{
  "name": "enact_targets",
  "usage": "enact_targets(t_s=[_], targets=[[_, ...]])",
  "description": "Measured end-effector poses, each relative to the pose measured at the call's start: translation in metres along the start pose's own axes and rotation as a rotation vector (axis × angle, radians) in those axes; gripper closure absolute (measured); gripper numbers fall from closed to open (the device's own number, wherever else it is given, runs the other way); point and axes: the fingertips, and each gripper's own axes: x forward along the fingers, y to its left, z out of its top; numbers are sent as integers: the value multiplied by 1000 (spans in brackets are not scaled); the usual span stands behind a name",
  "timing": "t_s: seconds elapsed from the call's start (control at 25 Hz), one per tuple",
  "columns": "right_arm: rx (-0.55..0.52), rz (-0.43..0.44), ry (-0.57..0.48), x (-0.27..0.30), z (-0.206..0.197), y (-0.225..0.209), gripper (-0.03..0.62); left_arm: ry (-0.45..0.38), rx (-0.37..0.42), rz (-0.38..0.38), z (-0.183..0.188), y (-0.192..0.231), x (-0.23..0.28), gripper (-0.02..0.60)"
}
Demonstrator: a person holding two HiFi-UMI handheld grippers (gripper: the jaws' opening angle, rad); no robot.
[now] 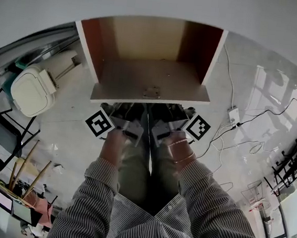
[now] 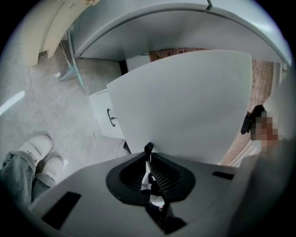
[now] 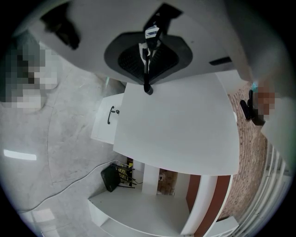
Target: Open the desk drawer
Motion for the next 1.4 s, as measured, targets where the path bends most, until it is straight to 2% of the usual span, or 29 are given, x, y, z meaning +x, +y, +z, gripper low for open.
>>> enact_targets(t_s=[0.32, 0.48, 0.68, 0.8, 0.88, 1.12, 1.28, 1.4], targets=[[2, 29, -2, 2, 0, -5, 557, -6, 13, -25, 1, 6, 2, 541], [3, 14, 9, 1, -1, -7, 557, -17, 0, -28, 1, 7, 1, 541], [42, -7, 22, -8, -8, -9, 546, 16, -2, 2, -6, 8, -7, 541], [30, -30, 55, -15, -16, -8, 535, 39, -15, 19, -15, 5, -19, 541], [23, -35, 80, -22, -21, -3, 513, 39, -28, 25, -21, 0, -29, 541], [19, -34, 131, -40, -41, 22, 504, 87, -25, 52, -42, -16, -54, 541], [5, -14, 184, -52, -52, 45, 505, 99, -22, 24, -52, -42, -60, 541], [1, 13, 186, -57, -54, 65, 507, 121, -8, -8, -58, -63, -61, 541]])
